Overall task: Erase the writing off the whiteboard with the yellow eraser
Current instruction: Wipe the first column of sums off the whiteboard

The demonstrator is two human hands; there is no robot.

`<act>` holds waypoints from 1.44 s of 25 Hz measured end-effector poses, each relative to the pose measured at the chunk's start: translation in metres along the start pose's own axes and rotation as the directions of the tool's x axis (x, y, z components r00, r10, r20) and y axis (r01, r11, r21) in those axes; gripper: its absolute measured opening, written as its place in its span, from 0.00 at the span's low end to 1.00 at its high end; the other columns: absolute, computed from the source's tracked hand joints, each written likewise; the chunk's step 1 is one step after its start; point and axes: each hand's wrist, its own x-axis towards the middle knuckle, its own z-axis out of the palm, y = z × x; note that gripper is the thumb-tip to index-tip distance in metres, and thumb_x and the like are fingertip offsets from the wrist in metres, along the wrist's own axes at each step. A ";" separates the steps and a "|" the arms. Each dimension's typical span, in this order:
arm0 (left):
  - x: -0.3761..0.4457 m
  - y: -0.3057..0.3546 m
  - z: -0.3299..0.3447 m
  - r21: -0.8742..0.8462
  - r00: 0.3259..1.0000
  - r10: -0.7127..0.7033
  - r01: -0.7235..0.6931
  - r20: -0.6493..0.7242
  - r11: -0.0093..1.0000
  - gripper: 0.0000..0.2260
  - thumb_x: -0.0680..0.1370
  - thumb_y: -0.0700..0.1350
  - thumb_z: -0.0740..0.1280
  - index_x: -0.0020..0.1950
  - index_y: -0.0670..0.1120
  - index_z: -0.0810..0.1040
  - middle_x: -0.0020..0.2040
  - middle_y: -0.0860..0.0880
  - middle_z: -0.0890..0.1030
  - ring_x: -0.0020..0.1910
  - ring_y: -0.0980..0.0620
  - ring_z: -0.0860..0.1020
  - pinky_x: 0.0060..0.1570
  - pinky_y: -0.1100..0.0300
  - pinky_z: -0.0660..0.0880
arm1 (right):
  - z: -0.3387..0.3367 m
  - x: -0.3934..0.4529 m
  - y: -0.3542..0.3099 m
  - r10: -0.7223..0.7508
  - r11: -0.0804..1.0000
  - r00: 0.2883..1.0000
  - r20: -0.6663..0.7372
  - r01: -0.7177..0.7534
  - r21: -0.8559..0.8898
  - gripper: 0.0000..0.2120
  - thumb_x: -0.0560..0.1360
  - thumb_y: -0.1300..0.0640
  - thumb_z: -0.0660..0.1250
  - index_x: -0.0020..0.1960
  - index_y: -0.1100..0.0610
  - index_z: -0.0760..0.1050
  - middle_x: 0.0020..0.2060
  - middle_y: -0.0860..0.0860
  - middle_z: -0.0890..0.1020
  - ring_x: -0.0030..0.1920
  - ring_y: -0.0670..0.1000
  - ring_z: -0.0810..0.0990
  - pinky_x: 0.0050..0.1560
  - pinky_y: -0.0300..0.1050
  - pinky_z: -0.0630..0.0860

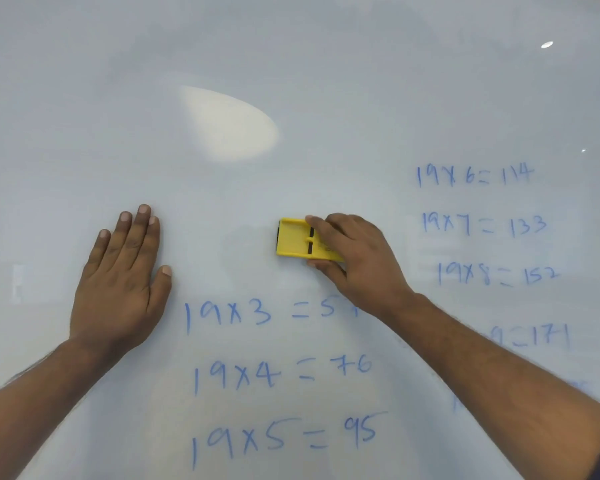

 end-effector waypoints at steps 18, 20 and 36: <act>-0.018 0.001 0.004 -0.010 1.000 -0.023 0.023 -0.018 1.000 0.30 0.84 0.54 0.48 0.83 0.44 0.50 0.84 0.48 0.51 0.83 0.49 0.50 0.81 0.51 0.46 | 0.017 -0.043 -0.025 -0.064 0.998 0.997 0.032 0.064 0.006 0.25 0.79 0.45 0.63 0.72 0.56 0.69 0.58 0.55 0.77 0.57 0.58 0.76 0.61 0.53 0.71; -0.020 0.002 0.003 -0.013 1.000 -0.021 0.021 -0.021 1.000 0.30 0.84 0.54 0.48 0.83 0.43 0.50 0.84 0.47 0.52 0.83 0.48 0.50 0.81 0.51 0.46 | 0.014 -0.054 -0.021 -0.120 0.992 0.991 0.061 0.122 -0.030 0.25 0.80 0.44 0.63 0.72 0.56 0.69 0.58 0.55 0.77 0.57 0.58 0.76 0.61 0.52 0.72; -0.033 0.002 0.004 -0.001 1.000 -0.017 0.017 -0.006 1.000 0.29 0.84 0.53 0.48 0.83 0.43 0.49 0.84 0.47 0.51 0.83 0.49 0.49 0.81 0.51 0.46 | 0.003 -0.097 0.005 -0.180 0.980 0.978 0.108 0.188 -0.068 0.24 0.80 0.44 0.62 0.72 0.55 0.69 0.59 0.55 0.78 0.58 0.58 0.76 0.62 0.50 0.70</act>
